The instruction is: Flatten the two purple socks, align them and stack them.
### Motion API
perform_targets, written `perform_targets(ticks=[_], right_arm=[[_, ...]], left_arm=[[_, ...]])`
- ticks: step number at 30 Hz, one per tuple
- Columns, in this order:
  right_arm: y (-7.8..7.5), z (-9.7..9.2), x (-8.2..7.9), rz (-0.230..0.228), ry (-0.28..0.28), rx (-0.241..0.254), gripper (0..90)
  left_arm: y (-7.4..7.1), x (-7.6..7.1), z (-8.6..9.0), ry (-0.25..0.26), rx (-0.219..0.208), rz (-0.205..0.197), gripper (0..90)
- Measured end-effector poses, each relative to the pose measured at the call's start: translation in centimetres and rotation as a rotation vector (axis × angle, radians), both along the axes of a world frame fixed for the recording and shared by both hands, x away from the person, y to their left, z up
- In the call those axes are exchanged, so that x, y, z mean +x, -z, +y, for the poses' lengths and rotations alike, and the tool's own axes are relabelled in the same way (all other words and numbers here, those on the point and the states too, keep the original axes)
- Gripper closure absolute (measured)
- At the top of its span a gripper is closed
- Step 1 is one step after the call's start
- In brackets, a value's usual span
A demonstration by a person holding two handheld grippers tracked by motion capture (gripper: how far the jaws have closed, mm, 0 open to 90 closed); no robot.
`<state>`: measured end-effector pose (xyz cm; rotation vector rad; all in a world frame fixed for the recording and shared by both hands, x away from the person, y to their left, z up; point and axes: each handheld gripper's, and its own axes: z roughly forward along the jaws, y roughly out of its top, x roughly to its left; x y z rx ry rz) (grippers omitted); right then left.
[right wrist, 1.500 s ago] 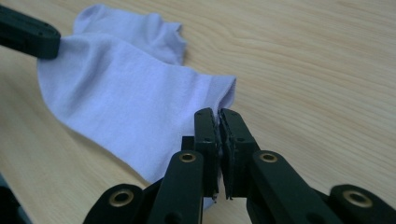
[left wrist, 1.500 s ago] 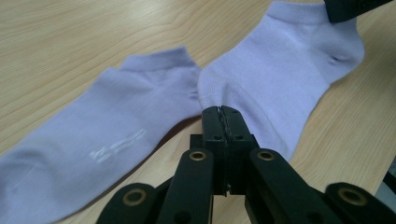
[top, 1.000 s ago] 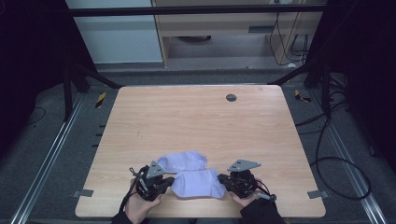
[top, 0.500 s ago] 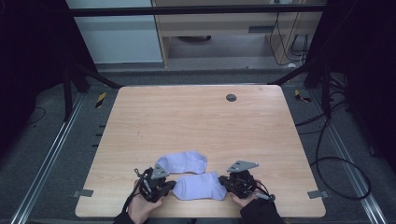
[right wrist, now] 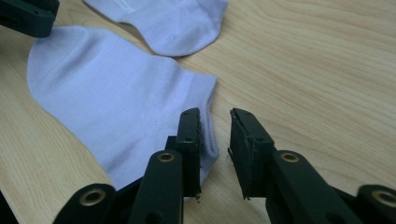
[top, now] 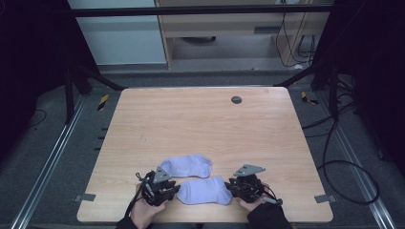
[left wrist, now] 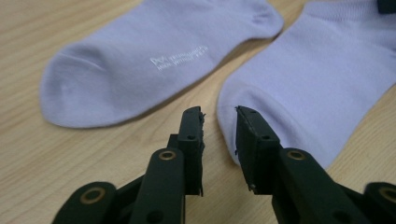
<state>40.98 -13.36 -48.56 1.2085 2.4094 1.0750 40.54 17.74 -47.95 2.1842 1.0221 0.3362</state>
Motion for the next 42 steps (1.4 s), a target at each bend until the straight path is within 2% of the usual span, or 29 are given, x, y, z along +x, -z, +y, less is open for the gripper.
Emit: perform_targets(ticks=[4,6,10,16,22,28,34,37,42], right_arm=[[-0.3,-0.4,0.2,-0.024,0.025,0.024,65.3],[-0.4,-0.6,0.3,-0.034,0.039,0.040,65.0],[-0.9,-1.0,0.8,-0.061,0.055,0.072,62.9],[-1.3,-1.0,2.0,-0.074,0.075,0.111,60.9],[-1.6,-0.8,3.4,-0.080,0.084,0.144,59.4],[-1.7,-0.2,4.5,-0.075,0.083,0.144,58.8],[-1.9,1.3,6.2,-0.067,0.067,0.139,58.1],[-2.0,2.2,6.9,-0.063,0.056,0.144,58.0],[-1.6,3.5,7.6,-0.054,0.034,0.120,58.6]], left_arm=[[-0.8,0.0,0.6,-0.028,-0.030,-0.039,64.5],[-1.3,0.1,1.1,-0.051,-0.037,-0.068,62.0],[-1.9,0.7,2.0,-0.095,-0.052,-0.091,57.9],[-1.8,2.1,3.1,-0.152,-0.033,-0.111,53.5],[-1.5,3.2,3.9,-0.192,-0.022,-0.123,50.9],[-1.0,4.0,4.5,-0.209,-0.009,-0.123,50.1],[-0.6,4.6,5.3,-0.229,-0.022,-0.117,51.0],[-0.6,4.8,5.6,-0.223,-0.027,-0.119,51.6],[-0.2,5.1,5.7,-0.216,-0.029,-0.102,53.0]])
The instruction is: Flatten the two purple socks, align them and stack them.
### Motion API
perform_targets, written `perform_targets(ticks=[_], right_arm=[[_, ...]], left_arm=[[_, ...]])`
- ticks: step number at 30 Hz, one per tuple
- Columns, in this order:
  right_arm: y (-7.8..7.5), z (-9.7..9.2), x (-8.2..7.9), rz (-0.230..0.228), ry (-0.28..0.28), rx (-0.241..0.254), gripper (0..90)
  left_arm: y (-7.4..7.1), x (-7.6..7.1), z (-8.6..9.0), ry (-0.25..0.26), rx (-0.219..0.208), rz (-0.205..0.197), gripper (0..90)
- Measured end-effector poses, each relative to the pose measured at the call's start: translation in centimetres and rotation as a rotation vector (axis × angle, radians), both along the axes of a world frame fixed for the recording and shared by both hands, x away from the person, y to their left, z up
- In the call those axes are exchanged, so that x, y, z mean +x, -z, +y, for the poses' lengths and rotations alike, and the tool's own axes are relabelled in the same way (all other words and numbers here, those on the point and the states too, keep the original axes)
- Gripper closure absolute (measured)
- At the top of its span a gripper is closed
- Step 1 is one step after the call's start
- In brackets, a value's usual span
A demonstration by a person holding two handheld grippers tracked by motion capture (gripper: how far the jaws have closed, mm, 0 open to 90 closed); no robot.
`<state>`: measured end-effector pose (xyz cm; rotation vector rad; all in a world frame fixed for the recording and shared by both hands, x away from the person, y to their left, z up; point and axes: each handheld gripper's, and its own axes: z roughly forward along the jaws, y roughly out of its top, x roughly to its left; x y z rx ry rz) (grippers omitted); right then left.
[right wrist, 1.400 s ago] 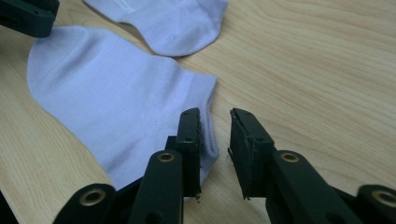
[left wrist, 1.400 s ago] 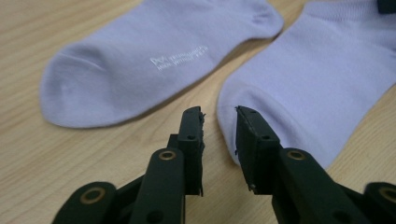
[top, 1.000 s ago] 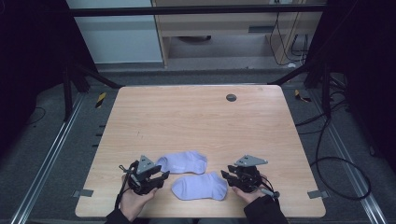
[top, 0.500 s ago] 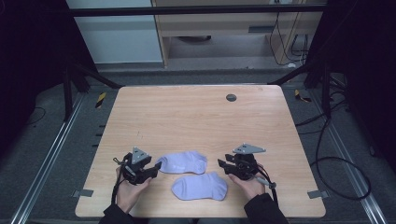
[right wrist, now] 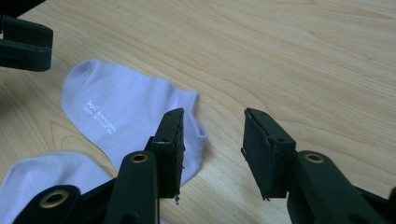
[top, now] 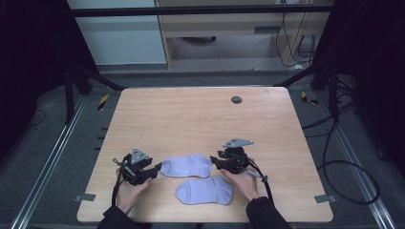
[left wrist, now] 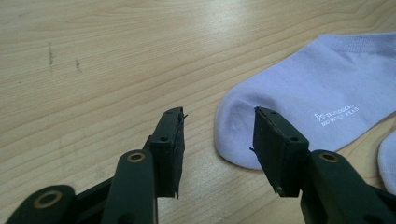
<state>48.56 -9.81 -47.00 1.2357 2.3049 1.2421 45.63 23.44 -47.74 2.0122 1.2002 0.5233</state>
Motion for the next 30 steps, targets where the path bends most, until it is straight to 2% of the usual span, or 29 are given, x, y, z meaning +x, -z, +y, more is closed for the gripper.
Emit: perform_targets(ticks=[7,11,19,23,30], right_arm=[[0.9,1.6,0.8,0.019,-0.033,-0.035,59.9],[1.5,2.3,1.2,0.035,-0.047,-0.053,60.7],[2.5,2.9,1.9,0.060,-0.052,-0.087,64.6],[2.8,2.9,2.0,0.067,-0.056,-0.105,69.9],[2.7,3.1,1.8,0.061,-0.075,-0.119,84.3]], left_arm=[[0.2,0.2,0.1,0.016,0.003,0.015,57.0],[0.5,0.4,0.0,0.026,0.012,0.037,58.6],[1.1,1.1,-0.8,0.047,0.029,0.068,63.3],[1.5,1.3,-1.3,0.050,0.053,0.093,69.0],[1.4,1.4,-1.7,0.054,0.052,0.108,83.3]])
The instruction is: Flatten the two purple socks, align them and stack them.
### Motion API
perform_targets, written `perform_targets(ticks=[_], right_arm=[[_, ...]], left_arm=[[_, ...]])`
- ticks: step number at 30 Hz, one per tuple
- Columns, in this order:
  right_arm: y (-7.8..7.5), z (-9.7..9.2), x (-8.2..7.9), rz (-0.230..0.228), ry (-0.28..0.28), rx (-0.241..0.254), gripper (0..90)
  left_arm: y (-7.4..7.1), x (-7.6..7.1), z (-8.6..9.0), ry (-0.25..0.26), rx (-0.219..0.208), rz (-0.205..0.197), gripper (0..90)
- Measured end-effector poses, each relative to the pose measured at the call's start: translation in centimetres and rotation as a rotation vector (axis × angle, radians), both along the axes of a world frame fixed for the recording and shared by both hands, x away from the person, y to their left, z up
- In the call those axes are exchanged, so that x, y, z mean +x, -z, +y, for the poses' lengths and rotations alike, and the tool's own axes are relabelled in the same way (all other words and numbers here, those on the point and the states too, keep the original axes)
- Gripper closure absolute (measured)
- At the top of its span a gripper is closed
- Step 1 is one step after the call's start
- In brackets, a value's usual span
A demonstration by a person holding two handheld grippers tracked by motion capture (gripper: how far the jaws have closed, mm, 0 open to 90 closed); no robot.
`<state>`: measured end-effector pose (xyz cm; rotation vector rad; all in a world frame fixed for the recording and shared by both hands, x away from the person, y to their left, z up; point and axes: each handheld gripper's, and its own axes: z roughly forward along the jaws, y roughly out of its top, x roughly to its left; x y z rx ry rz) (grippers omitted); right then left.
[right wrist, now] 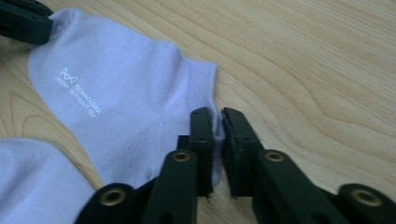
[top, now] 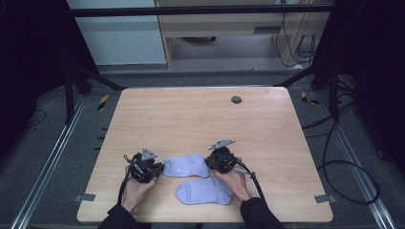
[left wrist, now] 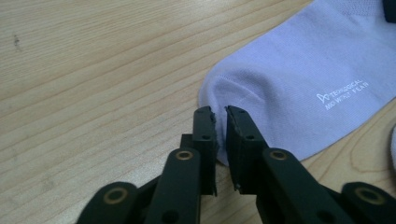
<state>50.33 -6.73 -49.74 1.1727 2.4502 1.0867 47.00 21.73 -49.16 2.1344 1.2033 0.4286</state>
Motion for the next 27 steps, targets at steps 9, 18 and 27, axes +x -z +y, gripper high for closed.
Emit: perform_targets(ticks=[9,18,27], right_arm=[[-1.0,-0.4,-0.3,-0.026,-0.002,0.031,86.2],[-4.0,-1.7,-1.9,-0.073,-0.029,0.071,86.2],[-5.4,-3.1,-4.6,-0.105,-0.051,0.035,86.2]], left_arm=[[-1.0,-0.3,-0.1,0.010,-0.040,-0.015,87.6],[-3.7,-2.1,-0.5,0.057,-0.112,-0.069,87.8],[-4.7,-4.0,-2.1,0.113,-0.112,-0.065,87.8]])
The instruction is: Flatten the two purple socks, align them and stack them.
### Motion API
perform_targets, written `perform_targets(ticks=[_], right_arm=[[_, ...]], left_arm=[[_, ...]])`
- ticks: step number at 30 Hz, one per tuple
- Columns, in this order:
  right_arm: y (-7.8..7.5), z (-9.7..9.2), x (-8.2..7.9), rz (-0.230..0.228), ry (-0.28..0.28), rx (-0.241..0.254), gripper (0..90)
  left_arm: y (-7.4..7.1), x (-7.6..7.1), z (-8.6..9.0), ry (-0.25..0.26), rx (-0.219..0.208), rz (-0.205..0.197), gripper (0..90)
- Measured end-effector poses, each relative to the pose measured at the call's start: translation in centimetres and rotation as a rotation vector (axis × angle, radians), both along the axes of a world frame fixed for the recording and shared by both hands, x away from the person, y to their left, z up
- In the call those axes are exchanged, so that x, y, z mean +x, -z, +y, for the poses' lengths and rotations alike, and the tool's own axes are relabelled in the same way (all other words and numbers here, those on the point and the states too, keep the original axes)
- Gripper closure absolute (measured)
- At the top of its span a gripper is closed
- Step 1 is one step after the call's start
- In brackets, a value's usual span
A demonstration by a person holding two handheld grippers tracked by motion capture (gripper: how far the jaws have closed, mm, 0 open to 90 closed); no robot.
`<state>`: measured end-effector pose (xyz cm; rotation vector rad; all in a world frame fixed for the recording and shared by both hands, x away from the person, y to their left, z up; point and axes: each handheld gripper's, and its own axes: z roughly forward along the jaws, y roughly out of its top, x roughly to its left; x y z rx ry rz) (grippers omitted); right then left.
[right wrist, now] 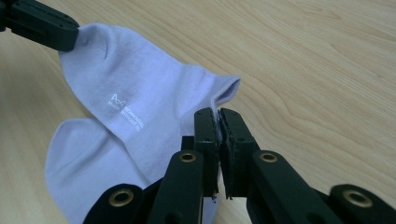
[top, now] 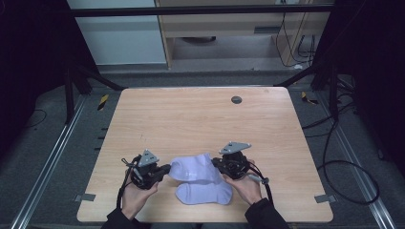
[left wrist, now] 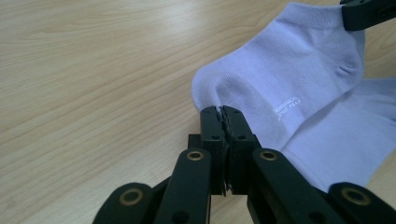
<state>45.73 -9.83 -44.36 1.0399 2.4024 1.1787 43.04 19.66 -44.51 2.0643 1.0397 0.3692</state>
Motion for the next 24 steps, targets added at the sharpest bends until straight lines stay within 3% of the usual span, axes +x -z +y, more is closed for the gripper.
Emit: perform_targets(ticks=[12,19,24], right_arm=[[0.0,-2.3,-3.1,0.031,0.025,0.020,86.2],[0.3,-3.4,-4.7,0.047,0.030,0.030,86.2],[0.8,-3.6,-5.0,0.068,0.031,0.025,86.1]], left_arm=[[0.6,-2.5,-1.9,0.061,0.009,0.032,87.8],[1.3,-3.3,-3.0,0.098,0.023,0.062,87.8],[1.7,-3.6,-3.2,0.108,0.038,0.083,87.8]])
